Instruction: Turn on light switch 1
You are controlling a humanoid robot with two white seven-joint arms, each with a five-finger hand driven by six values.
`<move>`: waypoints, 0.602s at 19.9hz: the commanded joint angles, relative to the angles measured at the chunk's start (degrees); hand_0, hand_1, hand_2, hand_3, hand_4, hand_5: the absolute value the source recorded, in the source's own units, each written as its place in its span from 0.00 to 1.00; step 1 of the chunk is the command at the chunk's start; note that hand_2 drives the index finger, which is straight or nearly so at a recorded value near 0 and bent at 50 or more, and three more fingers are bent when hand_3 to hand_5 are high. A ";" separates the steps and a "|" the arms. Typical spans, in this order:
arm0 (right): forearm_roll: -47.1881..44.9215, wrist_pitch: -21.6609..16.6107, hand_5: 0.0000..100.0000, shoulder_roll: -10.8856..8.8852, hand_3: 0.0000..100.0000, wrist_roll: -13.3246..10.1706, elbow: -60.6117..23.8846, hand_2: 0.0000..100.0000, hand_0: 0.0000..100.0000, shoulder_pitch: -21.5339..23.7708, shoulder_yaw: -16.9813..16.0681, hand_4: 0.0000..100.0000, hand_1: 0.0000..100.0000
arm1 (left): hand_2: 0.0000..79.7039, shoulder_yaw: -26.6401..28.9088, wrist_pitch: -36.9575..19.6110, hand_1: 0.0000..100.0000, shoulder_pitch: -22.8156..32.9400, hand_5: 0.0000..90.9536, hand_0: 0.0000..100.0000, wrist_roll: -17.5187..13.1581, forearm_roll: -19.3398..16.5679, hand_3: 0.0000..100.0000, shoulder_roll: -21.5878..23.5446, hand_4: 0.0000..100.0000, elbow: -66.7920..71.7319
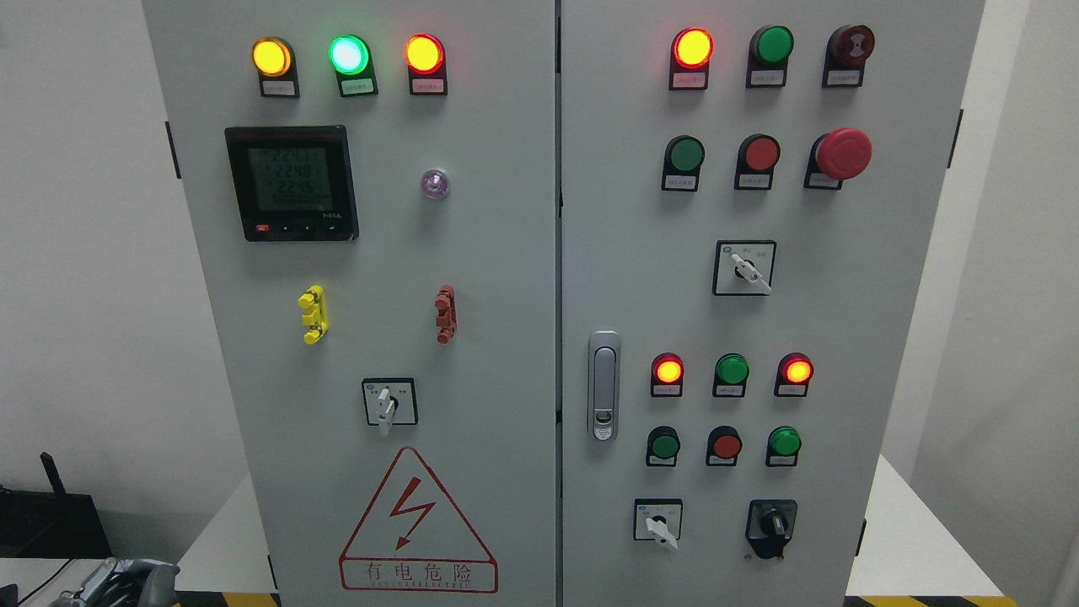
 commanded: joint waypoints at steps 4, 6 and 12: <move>-1.40 0.00 0.00 -0.04 0.00 -0.01 0.00 0.00 0.12 0.00 0.97 0.00 0.39 | 0.73 -7.56 3.61 0.38 -7.19 0.90 0.12 2.10 -0.77 0.82 -0.19 0.85 -0.70; -1.40 0.00 0.00 -0.04 0.00 -0.01 0.00 0.00 0.12 0.00 0.97 0.00 0.39 | 0.73 -8.61 5.37 0.38 -9.04 0.90 0.12 2.89 -0.77 0.83 -0.37 0.86 -0.70; -1.40 0.00 0.00 -0.04 0.00 -0.01 0.00 0.00 0.12 0.00 0.97 0.00 0.39 | 0.75 -10.72 7.66 0.39 -11.59 0.91 0.12 4.12 -0.77 0.83 -0.45 0.86 -0.70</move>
